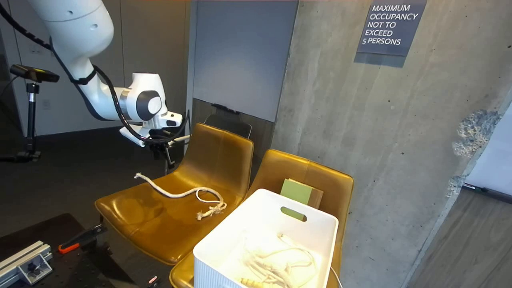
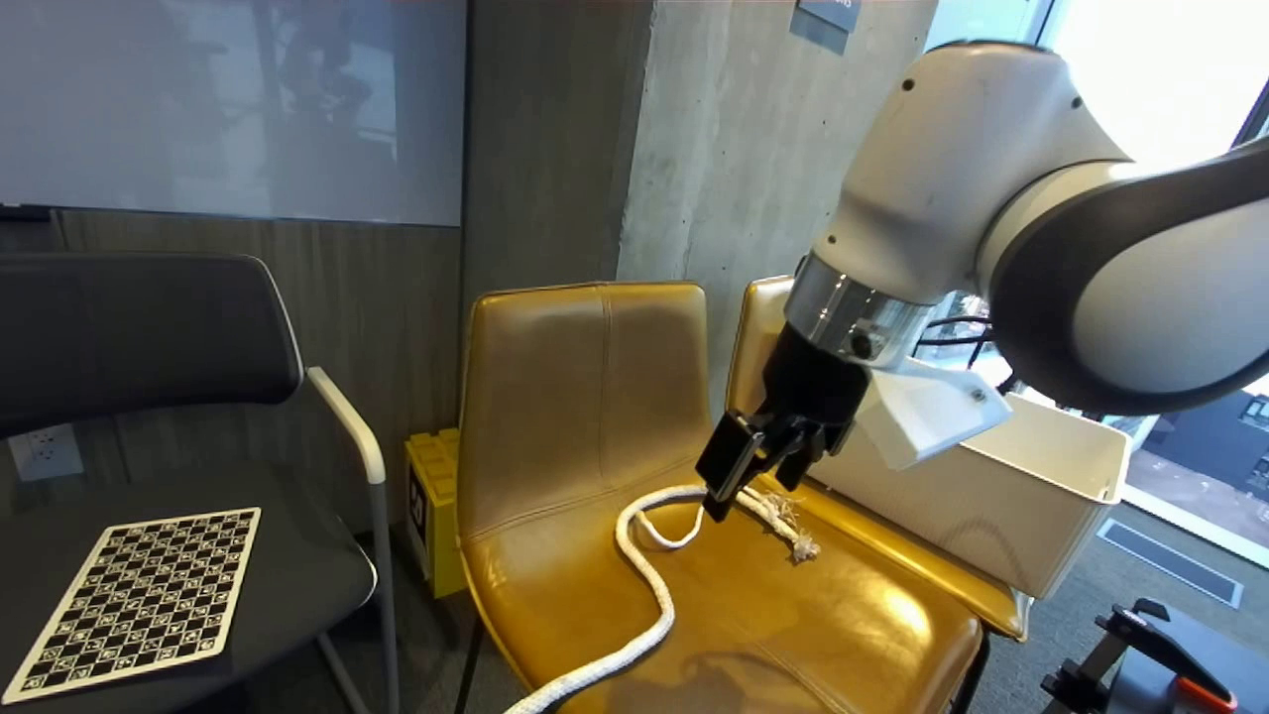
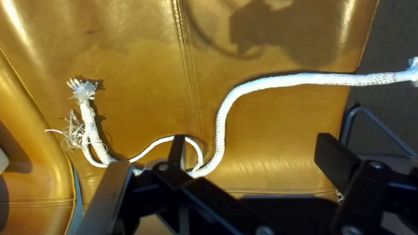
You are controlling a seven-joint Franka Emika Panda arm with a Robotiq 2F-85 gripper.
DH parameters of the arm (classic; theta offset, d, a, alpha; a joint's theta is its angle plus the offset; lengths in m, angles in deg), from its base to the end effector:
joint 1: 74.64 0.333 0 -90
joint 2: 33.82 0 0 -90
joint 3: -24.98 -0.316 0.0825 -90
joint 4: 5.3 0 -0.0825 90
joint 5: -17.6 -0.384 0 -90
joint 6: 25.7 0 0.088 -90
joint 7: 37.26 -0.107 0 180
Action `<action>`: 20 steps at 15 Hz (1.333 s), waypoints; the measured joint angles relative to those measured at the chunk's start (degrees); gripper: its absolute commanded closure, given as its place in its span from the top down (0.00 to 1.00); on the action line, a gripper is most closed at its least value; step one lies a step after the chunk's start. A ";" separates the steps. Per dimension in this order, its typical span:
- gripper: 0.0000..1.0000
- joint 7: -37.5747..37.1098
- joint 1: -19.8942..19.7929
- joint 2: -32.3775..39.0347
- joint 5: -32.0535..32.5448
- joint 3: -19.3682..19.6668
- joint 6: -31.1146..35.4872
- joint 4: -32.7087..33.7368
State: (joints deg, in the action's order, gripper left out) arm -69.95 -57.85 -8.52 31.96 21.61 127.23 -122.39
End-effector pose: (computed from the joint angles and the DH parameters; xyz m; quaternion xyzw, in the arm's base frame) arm 0.5750 0.2177 0.2405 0.9942 -0.0069 0.1073 0.0078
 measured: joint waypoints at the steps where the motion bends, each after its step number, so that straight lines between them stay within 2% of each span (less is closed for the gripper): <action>1: 1.00 -0.78 0.94 2.05 -0.01 0.76 0.00 1.75; 7: 1.00 -3.95 4.76 13.51 -0.56 4.67 0.02 9.72; 15: 1.00 -4.03 5.44 23.85 -5.96 4.96 0.02 20.06; 20: 1.00 -4.03 5.44 28.41 -7.40 6.51 0.01 24.10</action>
State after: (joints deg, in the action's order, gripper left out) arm -73.98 -52.41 19.89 24.56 28.12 127.24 -98.30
